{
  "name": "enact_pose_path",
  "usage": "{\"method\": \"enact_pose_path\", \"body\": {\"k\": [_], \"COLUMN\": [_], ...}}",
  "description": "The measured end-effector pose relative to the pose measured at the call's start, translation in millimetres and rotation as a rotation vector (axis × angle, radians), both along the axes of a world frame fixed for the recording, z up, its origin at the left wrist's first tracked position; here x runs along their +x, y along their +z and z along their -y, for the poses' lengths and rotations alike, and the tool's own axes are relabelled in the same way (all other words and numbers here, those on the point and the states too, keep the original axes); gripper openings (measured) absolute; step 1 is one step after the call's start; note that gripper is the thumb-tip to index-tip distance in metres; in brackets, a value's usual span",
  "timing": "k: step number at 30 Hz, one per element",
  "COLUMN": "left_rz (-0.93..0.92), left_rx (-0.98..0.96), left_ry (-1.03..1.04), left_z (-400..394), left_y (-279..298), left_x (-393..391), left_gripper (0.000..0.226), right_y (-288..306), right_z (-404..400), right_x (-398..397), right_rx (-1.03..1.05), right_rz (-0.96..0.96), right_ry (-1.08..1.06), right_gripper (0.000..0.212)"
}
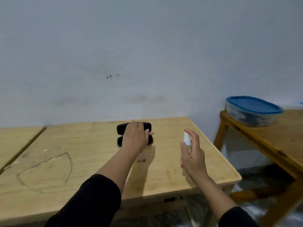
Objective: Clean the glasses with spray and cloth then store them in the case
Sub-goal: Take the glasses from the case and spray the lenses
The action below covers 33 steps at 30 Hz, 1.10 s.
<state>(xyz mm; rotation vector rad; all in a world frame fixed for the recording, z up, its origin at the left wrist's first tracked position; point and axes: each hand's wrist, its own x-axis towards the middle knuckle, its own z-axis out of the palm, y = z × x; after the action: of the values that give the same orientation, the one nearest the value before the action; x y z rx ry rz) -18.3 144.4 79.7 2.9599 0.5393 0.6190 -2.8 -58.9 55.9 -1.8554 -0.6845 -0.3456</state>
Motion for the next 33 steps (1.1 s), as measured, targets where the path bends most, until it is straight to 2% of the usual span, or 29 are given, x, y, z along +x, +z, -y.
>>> {"method": "enact_pose_path", "body": {"k": [2,10,18,23,30,33], "left_rz": [0.020,0.020,0.074,0.147,0.093,0.122], "left_rx": [0.028,0.090,0.033,-0.123,-0.284,-0.448], "left_ry": [0.057,0.311,0.553,0.579,0.493,0.461], "left_z": [-26,-119,-172,-195,-216,-221], "left_y": [9,30,10,-19,-47,-51], "left_x": [-20,-126,-243,-288,-299,-294], "left_gripper": [0.037,0.040,0.036,0.030,0.051,0.043], "right_y": [3,12,-2,-13,-24,-29], "right_z": [-26,-128,-203,-224,-235,-236], "right_x": [-7,-51,-104,-124,-120,-115], "right_rx": [-0.002,0.026,-0.033,-0.076,-0.087,-0.101], "right_rz": [0.015,0.009,0.019,0.047,0.036,0.021], "right_ry": [0.045,0.286,0.518,0.610,0.582,0.575], "right_gripper": [0.043,0.032,0.036,0.046,0.042,0.039]}}
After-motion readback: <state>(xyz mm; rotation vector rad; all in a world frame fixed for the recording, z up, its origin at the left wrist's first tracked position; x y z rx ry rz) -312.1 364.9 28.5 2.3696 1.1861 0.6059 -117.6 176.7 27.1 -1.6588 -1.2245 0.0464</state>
